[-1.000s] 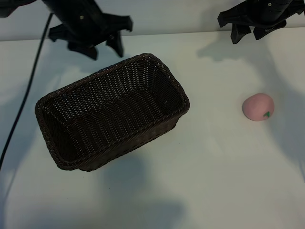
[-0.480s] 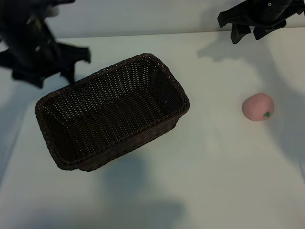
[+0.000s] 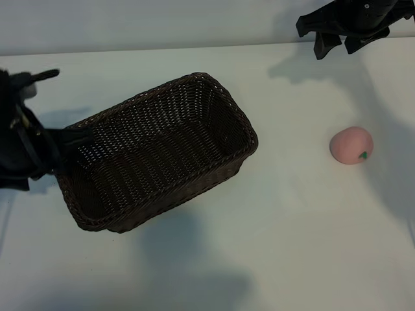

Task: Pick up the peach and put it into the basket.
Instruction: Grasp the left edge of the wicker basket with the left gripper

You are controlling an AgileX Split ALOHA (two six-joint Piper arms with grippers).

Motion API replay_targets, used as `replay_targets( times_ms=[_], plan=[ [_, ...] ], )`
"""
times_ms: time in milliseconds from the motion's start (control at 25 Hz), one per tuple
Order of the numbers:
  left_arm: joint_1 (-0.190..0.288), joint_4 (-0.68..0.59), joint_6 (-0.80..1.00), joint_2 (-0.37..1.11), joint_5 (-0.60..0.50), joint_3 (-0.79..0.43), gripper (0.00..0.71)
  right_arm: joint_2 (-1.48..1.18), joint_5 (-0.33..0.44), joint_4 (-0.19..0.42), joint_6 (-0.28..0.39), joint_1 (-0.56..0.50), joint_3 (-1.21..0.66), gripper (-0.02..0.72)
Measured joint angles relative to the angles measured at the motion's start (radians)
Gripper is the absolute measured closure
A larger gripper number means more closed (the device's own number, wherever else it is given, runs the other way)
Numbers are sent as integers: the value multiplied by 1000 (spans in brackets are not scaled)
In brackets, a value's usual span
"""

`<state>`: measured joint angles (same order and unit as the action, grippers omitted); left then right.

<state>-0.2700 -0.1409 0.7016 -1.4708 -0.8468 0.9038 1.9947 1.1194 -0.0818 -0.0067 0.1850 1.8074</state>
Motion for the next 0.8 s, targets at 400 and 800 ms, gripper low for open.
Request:
replay_targets(
  times_ms=[400, 800],
  plan=[
    [58, 85, 3, -36, 125, -25, 125, 0, -1, -1, 0, 0, 0, 188],
    [58, 192, -40, -202, 213, -25, 125, 0, -70, -1, 0, 0, 0, 188]
  ],
)
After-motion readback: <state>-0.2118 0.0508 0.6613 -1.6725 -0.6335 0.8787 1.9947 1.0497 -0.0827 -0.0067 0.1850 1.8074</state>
